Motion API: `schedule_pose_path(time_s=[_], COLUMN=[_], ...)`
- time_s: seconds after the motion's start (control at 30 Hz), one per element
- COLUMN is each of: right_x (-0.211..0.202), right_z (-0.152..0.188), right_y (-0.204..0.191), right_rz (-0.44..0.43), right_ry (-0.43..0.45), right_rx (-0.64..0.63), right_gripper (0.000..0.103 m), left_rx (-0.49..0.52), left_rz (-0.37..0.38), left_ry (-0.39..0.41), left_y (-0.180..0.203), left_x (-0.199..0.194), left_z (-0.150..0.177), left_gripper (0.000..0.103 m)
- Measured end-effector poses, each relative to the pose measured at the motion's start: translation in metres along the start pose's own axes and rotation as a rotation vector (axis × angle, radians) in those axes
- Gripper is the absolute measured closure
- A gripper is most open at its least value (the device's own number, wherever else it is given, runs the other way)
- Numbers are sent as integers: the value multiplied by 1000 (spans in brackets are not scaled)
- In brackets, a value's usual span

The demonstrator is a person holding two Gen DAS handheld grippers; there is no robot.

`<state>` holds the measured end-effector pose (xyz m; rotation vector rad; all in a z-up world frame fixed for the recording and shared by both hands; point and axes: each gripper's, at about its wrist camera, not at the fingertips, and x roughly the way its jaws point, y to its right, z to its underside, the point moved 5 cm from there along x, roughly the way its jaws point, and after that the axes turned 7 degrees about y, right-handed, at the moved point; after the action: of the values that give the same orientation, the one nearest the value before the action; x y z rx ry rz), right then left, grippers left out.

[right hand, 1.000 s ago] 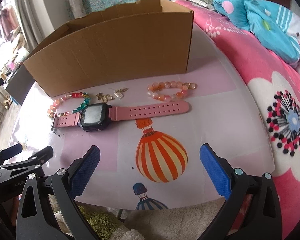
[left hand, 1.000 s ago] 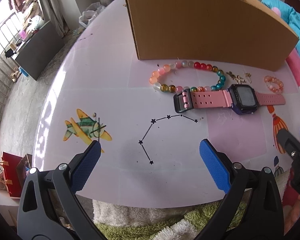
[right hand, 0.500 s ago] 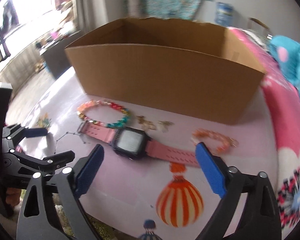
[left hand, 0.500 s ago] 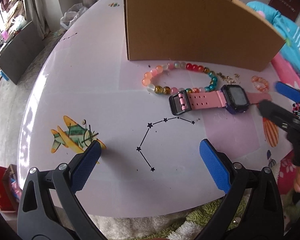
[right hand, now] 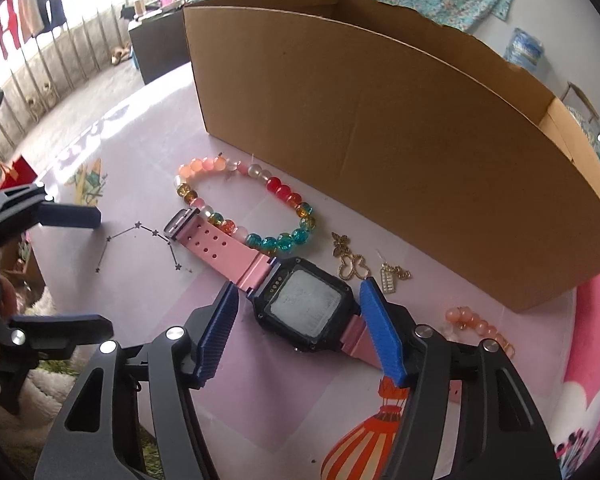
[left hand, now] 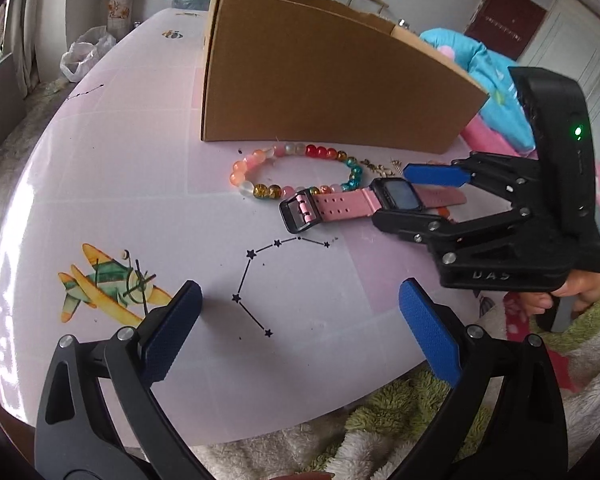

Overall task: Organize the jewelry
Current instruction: 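Move the right gripper to the pink-strapped watch and grasp its face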

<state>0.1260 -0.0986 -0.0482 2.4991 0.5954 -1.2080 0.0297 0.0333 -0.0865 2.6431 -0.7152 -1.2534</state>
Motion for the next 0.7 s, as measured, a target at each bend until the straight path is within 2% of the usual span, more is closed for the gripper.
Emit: schedule_pose_path(time_s=[0.1, 0.17, 0.3, 0.43, 0.53, 0.7], right_x=[3, 5, 3, -4, -14, -26], right_z=[-2, 1, 2, 11, 23, 35], right_y=[-10, -10, -17, -28, -27, -21], right_rz=[-5, -1, -7, -18, -30, -70], right_ry=[-5, -13, -16, -9, -8, -24], right_rx=[-25, -45, -77, -96, -92, -75], right_gripper=[41, 43, 49, 49, 49, 49], left_rx=[1, 21, 98, 156, 198, 302], left_rz=[-22, -74, -129, -143, -144, -139], left_ry=[21, 36, 71, 108, 125, 125], left_y=[2, 7, 10, 20, 32, 56], left_x=[-9, -9, -17, -26, -30, -31], left_z=[0, 0, -4, -8, -7, 3], left_gripper=[8, 8, 8, 10, 26, 41])
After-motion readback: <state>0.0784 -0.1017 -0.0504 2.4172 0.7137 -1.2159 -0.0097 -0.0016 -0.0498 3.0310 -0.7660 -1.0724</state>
